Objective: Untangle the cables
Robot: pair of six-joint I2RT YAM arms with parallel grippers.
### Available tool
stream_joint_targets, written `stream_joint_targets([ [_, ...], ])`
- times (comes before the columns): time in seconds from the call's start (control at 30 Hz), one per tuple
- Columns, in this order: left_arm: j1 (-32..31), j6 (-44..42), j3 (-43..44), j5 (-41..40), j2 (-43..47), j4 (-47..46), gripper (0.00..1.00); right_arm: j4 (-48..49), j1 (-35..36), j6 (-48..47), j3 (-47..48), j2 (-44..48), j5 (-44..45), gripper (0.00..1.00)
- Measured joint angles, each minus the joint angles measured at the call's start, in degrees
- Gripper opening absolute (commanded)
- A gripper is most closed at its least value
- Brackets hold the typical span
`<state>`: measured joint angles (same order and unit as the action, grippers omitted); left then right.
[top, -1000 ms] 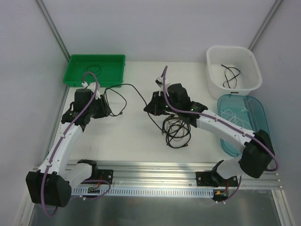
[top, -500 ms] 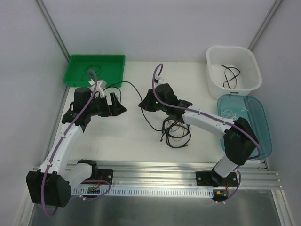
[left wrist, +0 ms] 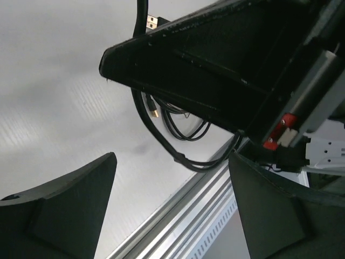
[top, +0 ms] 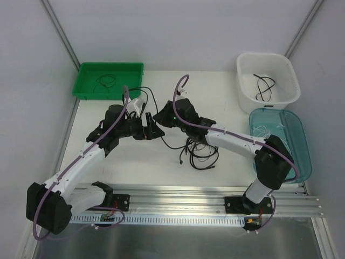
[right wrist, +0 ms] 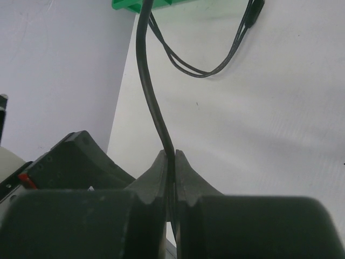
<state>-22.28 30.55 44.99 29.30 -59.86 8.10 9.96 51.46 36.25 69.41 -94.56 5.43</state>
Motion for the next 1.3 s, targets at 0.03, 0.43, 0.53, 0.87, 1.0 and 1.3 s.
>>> stream_joint_targets([
  [0.03, -1.0, 0.9, -0.5, -0.6, -0.3, -0.6, 0.81, 0.3, 0.2, 0.2, -0.3, 0.1, 0.1, 0.01],
  [0.43, -7.5, 7.1, -1.9, -8.8, -1.7, -4.2, 0.38, 1.6, 0.7, 0.3, -5.8, 4.9, -0.1, 0.02],
  [0.53, -8.9, 7.8, -1.9, -10.0, -2.3, -4.4, 0.31, 2.0, 0.6, 0.3, -6.7, 6.1, -0.2, 0.02],
  [0.87, -11.5, 8.7, -1.8, -12.1, -3.4, -5.3, 0.00, 1.2, 0.6, -3.0, -9.2, 9.6, -0.2, 0.23],
  [1.0, -11.5, 7.0, -1.8, -16.5, -1.4, -2.9, 0.00, -4.0, 0.8, -7.4, -11.2, 14.1, 2.9, 0.37],
  [1.3, -11.5, -1.9, 8.1, -30.8, 4.3, 11.3, 0.00, -17.7, 0.8, -16.2, -19.8, 20.1, 15.6, 0.43],
])
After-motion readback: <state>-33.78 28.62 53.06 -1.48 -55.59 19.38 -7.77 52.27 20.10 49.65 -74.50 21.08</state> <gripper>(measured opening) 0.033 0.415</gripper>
